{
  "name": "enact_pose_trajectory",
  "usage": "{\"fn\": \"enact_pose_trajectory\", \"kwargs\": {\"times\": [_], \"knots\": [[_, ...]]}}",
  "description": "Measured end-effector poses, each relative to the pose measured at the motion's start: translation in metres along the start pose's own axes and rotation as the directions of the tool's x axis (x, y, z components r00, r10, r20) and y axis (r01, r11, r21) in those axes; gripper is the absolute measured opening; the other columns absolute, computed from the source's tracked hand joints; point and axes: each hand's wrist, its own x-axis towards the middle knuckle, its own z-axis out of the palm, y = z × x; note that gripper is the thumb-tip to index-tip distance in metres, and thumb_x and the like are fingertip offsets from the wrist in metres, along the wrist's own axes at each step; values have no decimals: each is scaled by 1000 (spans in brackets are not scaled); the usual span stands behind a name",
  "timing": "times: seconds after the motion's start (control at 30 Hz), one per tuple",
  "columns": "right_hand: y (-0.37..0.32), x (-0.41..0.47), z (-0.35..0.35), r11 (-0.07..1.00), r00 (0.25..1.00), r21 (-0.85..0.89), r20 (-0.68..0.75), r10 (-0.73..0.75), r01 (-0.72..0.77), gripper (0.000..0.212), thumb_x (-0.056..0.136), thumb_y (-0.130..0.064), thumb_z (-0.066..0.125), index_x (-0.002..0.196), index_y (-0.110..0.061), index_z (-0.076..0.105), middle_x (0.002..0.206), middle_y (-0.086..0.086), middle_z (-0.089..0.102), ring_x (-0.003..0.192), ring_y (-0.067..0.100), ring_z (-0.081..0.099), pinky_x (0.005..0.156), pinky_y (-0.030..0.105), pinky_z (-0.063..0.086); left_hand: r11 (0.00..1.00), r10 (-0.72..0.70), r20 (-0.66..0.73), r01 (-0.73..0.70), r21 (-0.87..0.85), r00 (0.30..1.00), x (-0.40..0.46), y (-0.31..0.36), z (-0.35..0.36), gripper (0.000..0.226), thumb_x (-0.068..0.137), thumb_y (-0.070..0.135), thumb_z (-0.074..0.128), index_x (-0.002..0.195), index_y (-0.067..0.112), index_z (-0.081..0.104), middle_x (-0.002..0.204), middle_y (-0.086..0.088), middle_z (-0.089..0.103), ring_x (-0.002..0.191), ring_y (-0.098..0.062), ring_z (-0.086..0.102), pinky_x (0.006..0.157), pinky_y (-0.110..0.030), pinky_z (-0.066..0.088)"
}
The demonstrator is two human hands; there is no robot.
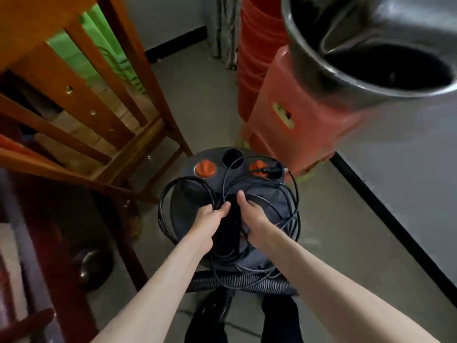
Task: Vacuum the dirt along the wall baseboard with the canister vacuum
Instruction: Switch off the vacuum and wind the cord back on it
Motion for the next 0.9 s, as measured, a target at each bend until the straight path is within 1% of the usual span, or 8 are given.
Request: {"fn": "enact_pose_trajectory", "kwargs": {"times": [0.1,0.13,0.27,0.4,0.5,0.6,0.73,0.9], "knots": [[-19,25,11,997,999,-73,52,5,-2,52,99,-48,45,133,-10,52,105,5,65,86,19,62,68,31,52,999,-14,-53,12,-50,998,23,13,-1,66,89,34,65,144,10,37,143,-8,46,130,-28,44,104,-37,38],[-26,32,14,995,997,-95,77,-3,10,52,99,-48,46,133,-10,52,103,4,65,86,19,62,68,32,53,998,-12,-74,7,-67,997,31,18,-1,63,89,34,65,142,10,40,141,-9,48,128,-27,46,103,-37,40],[-48,51,21,983,995,-183,88,36,-19,58,99,-51,43,140,-10,47,132,12,59,118,30,58,100,47,48,991,-19,-139,0,-133,990,41,38,2,68,91,30,62,147,8,30,147,-9,40,132,-25,39,91,-29,37],[-69,63,24,969,993,-247,102,56,-29,58,99,-51,42,142,-12,46,136,12,56,121,31,56,103,47,47,989,-20,-170,-6,-151,985,51,56,8,73,91,29,62,149,9,22,151,-10,33,135,-26,35,93,-32,35],[-89,74,33,967,990,-253,140,19,18,58,100,-49,43,143,-10,44,140,13,53,125,31,53,105,47,44,986,37,-209,-70,-151,977,65,71,6,66,92,26,61,146,6,29,146,-12,40,119,-17,45,83,-26,34],[-105,82,42,960,987,-277,159,3,41,60,100,-48,43,145,-8,41,143,14,50,128,32,50,107,48,42,984,81,-214,-112,-139,974,76,84,4,62,93,26,59,145,6,32,144,-10,43,105,-9,42,79,-22,34],[-121,88,49,946,990,-322,138,1,44,59,101,-49,40,144,-9,42,141,15,52,125,33,52,104,50,44,986,94,-210,-120,-115,973,90,98,1,70,94,28,59,149,8,21,153,-8,30,137,-22,33,99,-28,33],[-130,89,53,925,993,-377,118,-12,56,57,100,-48,41,141,-8,46,138,14,54,122,32,54,99,46,48,985,118,-202,-140,-101,972,99,102,0,72,94,28,59,150,8,19,154,-7,27,140,-23,28,103,-29,30]]}}
